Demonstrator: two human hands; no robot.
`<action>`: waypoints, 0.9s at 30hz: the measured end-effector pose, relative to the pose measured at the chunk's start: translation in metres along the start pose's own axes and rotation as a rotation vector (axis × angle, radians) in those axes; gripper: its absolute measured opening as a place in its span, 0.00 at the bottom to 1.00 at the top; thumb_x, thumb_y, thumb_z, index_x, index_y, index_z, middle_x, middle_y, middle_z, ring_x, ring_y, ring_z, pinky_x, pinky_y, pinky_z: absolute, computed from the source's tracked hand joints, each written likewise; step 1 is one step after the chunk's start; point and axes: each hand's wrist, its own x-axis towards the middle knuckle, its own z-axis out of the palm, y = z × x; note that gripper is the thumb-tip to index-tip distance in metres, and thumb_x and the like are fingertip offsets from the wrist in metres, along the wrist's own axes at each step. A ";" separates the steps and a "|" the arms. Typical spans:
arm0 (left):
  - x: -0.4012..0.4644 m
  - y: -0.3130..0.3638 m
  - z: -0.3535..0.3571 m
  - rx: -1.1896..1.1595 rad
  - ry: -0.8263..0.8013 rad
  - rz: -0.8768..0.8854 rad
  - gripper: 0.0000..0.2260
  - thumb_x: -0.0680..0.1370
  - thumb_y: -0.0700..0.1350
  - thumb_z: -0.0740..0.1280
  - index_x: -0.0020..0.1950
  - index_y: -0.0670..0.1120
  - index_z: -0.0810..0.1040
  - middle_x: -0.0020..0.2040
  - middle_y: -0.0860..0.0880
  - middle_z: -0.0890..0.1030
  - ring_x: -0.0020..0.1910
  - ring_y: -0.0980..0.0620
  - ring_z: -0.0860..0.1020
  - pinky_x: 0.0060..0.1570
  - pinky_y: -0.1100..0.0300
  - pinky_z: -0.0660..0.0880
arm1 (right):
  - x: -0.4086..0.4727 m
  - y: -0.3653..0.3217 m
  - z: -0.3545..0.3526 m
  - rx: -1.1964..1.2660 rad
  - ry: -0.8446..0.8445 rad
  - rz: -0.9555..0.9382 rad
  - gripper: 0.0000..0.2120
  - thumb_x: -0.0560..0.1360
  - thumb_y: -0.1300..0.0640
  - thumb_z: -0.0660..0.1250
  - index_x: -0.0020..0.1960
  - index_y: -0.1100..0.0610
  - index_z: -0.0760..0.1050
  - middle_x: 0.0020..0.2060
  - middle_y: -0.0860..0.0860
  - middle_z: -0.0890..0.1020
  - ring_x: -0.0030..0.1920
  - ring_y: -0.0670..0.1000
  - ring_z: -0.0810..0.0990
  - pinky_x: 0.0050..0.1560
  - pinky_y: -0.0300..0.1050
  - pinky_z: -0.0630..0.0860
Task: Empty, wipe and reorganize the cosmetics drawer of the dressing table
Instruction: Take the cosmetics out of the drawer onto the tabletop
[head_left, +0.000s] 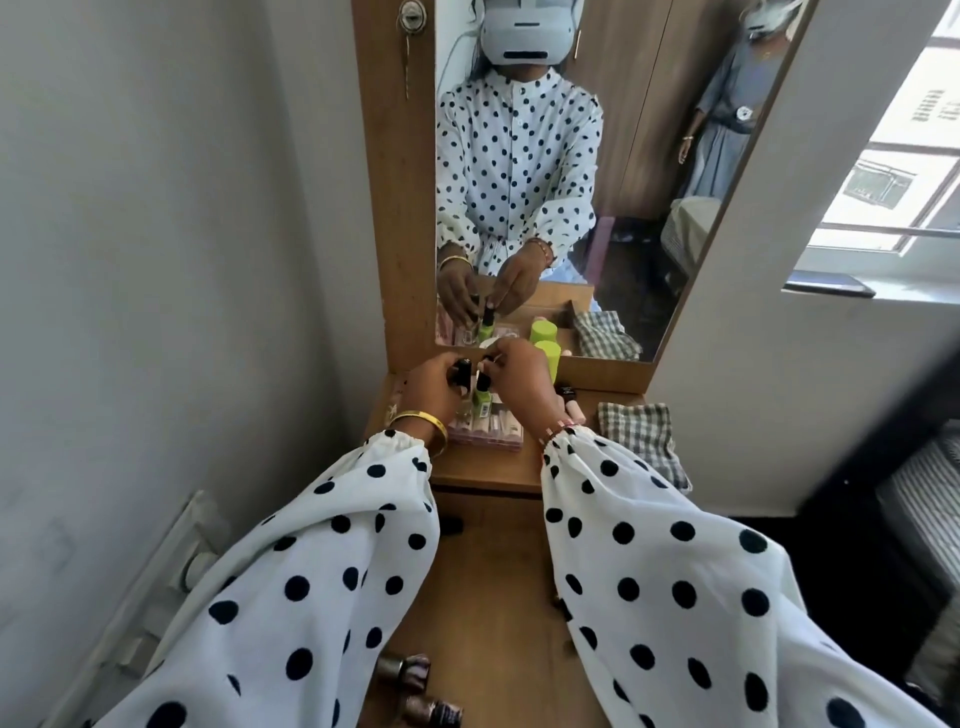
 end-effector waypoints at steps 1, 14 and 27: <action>0.000 0.001 0.000 -0.003 -0.005 -0.001 0.17 0.75 0.33 0.63 0.63 0.41 0.75 0.60 0.40 0.79 0.61 0.41 0.75 0.60 0.55 0.70 | 0.000 0.000 0.001 0.008 0.004 -0.009 0.09 0.76 0.63 0.64 0.54 0.65 0.77 0.49 0.62 0.82 0.51 0.60 0.80 0.55 0.55 0.76; -0.009 0.003 0.000 -0.162 -0.003 -0.045 0.24 0.76 0.31 0.59 0.72 0.44 0.64 0.67 0.43 0.73 0.66 0.45 0.72 0.65 0.51 0.70 | -0.016 0.007 -0.009 -0.022 -0.012 -0.057 0.19 0.75 0.66 0.64 0.66 0.62 0.70 0.57 0.59 0.79 0.58 0.57 0.77 0.55 0.44 0.72; -0.096 -0.013 0.004 -0.292 0.280 0.090 0.11 0.77 0.36 0.62 0.57 0.41 0.79 0.54 0.44 0.81 0.53 0.51 0.77 0.53 0.63 0.72 | -0.103 0.033 0.013 -0.019 0.156 -0.224 0.07 0.75 0.64 0.63 0.51 0.62 0.77 0.46 0.54 0.80 0.42 0.50 0.74 0.43 0.36 0.64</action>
